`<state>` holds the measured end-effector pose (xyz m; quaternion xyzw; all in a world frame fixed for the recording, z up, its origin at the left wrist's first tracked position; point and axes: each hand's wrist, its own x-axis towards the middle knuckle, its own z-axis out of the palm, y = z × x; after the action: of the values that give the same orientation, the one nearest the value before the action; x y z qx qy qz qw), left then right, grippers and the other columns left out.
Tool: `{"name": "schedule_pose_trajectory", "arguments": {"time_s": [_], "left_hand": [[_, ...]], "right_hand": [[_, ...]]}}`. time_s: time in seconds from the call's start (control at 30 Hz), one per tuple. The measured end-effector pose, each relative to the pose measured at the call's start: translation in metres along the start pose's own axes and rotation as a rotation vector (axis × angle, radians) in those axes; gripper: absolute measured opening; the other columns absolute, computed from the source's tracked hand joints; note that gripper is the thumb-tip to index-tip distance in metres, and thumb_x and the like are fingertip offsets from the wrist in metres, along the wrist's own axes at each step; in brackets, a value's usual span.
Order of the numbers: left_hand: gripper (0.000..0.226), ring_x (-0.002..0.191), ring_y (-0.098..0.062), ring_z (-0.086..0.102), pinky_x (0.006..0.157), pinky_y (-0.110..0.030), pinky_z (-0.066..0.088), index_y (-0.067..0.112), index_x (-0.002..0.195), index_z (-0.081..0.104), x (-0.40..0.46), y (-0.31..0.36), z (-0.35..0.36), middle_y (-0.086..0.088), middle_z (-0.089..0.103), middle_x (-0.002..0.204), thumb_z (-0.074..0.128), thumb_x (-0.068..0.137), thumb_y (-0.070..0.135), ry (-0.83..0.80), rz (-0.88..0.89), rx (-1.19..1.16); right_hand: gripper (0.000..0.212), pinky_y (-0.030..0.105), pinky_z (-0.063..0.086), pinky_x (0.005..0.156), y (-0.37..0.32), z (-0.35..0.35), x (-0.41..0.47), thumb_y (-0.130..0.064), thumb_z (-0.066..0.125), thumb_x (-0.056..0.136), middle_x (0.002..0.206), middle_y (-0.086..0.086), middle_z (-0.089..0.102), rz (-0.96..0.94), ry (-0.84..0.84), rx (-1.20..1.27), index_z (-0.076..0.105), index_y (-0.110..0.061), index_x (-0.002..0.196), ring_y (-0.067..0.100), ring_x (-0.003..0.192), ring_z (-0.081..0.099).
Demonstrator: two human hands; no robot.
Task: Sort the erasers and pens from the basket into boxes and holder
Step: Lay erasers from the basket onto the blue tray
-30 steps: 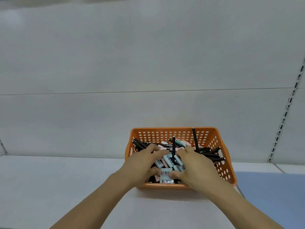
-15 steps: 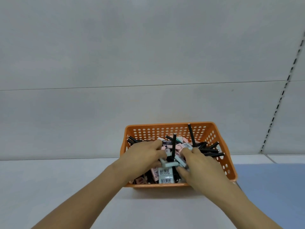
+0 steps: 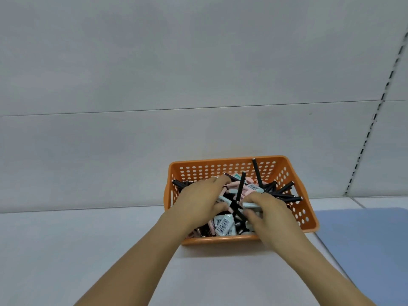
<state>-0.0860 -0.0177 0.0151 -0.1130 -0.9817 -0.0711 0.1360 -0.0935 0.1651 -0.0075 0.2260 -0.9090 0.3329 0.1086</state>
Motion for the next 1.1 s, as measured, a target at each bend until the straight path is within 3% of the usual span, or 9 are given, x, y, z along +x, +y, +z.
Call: {"name": "schedule_pose_trajectory", "arguments": {"time_s": [0.1, 0.2, 0.3, 0.37, 0.47, 0.57, 0.67, 0.73, 1.1], "left_hand": [[0.044, 0.097, -0.016, 0.059, 0.073, -0.034, 0.053, 0.034, 0.14, 0.038, 0.006, 0.002, 0.005, 0.005, 0.054, 0.124, 0.048, 0.098, 0.038, 0.049, -0.018, 0.077], [0.035, 0.092, -0.018, 0.059, 0.071, -0.032, 0.05, 0.029, 0.136, 0.047, 0.012, 0.003, 0.01, 0.002, 0.052, 0.119, 0.041, 0.102, 0.029, 0.061, -0.062, 0.079], [0.03, 0.097, -0.016, 0.057, 0.078, -0.032, 0.05, 0.028, 0.128, 0.055, 0.012, 0.002, 0.006, 0.005, 0.053, 0.119, 0.045, 0.101, 0.031, 0.075, -0.126, -0.049], [0.027, 0.097, -0.008, 0.056, 0.078, -0.027, 0.05, 0.032, 0.124, 0.056, 0.006, 0.001, 0.001, 0.011, 0.054, 0.119, 0.044, 0.101, 0.035, 0.209, -0.191, -0.112], [0.023, 0.103, 0.003, 0.051, 0.084, -0.019, 0.043, 0.036, 0.12, 0.059, -0.007, 0.007, -0.007, 0.019, 0.055, 0.119, 0.05, 0.098, 0.038, 0.331, -0.223, -0.356], [0.018, 0.107, 0.005, 0.053, 0.095, -0.022, 0.046, 0.036, 0.112, 0.062, -0.019, 0.02, -0.01, 0.025, 0.058, 0.114, 0.056, 0.095, 0.035, 0.307, -0.229, -0.582], [0.014, 0.104, 0.008, 0.056, 0.091, -0.026, 0.052, 0.039, 0.106, 0.064, -0.03, 0.033, -0.009, 0.026, 0.062, 0.109, 0.059, 0.093, 0.035, 0.327, -0.245, -0.739], [0.014, 0.103, 0.012, 0.054, 0.088, -0.022, 0.052, 0.04, 0.105, 0.064, -0.035, 0.046, -0.007, 0.027, 0.062, 0.107, 0.06, 0.093, 0.035, 0.334, -0.203, -0.747], [0.019, 0.093, 0.0, 0.06, 0.08, -0.032, 0.055, 0.031, 0.11, 0.067, -0.002, 0.166, 0.033, 0.022, 0.062, 0.102, 0.065, 0.091, 0.031, 0.266, -0.044, -0.794]], "right_hand": [[0.01, 0.019, 0.049, 0.067, 0.001, -0.002, -0.001, -0.016, 0.061, 0.093, 0.088, -0.011, 0.061, 0.006, 0.09, 0.137, 0.064, -0.025, 0.092, 0.003, 0.078, 0.058], [0.011, 0.026, 0.052, 0.066, 0.005, -0.003, -0.003, -0.015, 0.062, 0.092, 0.083, -0.011, 0.063, 0.03, 0.125, 0.243, 0.063, -0.026, 0.088, 0.004, 0.077, 0.06], [0.012, 0.021, 0.051, 0.064, 0.009, -0.008, -0.004, -0.014, 0.061, 0.093, 0.087, -0.012, 0.065, 0.074, 0.143, 0.336, 0.066, -0.026, 0.093, 0.001, 0.08, 0.061], [0.013, 0.012, 0.048, 0.056, 0.009, -0.013, -0.005, -0.015, 0.061, 0.093, 0.091, -0.012, 0.066, 0.119, 0.146, 0.44, 0.067, -0.025, 0.098, -0.005, 0.078, 0.062], [0.013, 0.012, 0.048, 0.052, 0.005, -0.017, -0.004, -0.014, 0.061, 0.093, 0.089, -0.009, 0.068, 0.166, 0.149, 0.575, 0.068, -0.025, 0.097, -0.003, 0.075, 0.065], [0.014, 0.011, 0.046, 0.051, 0.001, -0.018, -0.004, -0.013, 0.063, 0.093, 0.085, -0.006, 0.07, 0.167, 0.143, 0.654, 0.07, -0.025, 0.095, -0.001, 0.071, 0.066], [0.013, 0.015, 0.05, 0.055, 0.001, -0.023, -0.008, -0.014, 0.064, 0.091, 0.085, -0.007, 0.07, 0.141, 0.145, 0.692, 0.071, -0.024, 0.096, 0.0, 0.074, 0.067], [0.014, 0.019, 0.053, 0.059, 0.004, -0.028, -0.013, -0.014, 0.065, 0.09, 0.085, -0.011, 0.07, 0.12, 0.155, 0.709, 0.071, -0.025, 0.095, 0.004, 0.077, 0.068], [0.015, 0.01, 0.042, 0.05, 0.093, -0.103, -0.047, -0.003, 0.063, 0.09, 0.066, -0.013, 0.065, 0.11, 0.197, 0.708, 0.072, -0.016, 0.092, -0.001, 0.053, 0.056]]}}
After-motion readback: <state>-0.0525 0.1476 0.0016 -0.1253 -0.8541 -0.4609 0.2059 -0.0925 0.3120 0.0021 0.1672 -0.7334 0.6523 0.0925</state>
